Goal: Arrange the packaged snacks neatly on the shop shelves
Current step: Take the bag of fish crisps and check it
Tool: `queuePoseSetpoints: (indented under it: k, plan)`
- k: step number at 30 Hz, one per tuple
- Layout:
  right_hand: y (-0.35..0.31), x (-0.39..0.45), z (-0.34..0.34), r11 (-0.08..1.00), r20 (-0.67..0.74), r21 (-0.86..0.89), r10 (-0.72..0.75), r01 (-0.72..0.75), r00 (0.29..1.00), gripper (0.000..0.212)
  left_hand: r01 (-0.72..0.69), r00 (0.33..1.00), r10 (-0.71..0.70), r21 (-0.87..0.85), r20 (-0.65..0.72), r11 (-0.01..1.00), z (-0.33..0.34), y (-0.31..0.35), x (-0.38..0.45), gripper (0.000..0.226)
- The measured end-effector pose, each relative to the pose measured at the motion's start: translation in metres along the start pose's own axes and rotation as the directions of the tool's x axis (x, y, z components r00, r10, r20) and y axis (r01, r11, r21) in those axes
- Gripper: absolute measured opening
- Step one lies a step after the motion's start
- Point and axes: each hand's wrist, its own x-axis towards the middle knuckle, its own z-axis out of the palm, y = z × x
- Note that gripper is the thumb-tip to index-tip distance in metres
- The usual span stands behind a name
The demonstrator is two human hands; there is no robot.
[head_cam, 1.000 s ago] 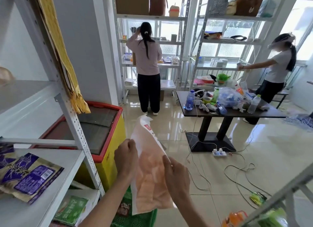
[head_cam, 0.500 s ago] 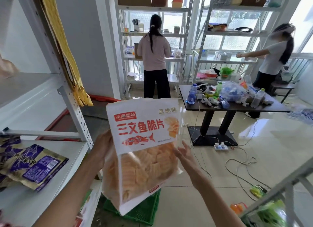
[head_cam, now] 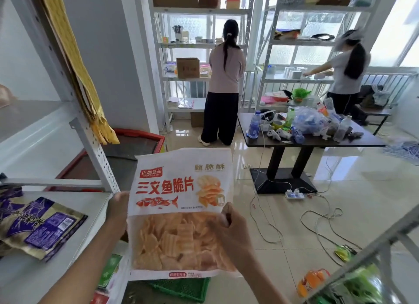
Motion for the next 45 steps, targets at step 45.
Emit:
queuePoseSetpoints:
  k: [45]
  plan:
    - [0.125,0.023,0.010,0.965,-0.237,-0.252,0.014,-0.075,0.971,0.020,-0.114,0.990,0.081,0.311,0.117,0.944,0.020,-0.150,-0.024,0.074]
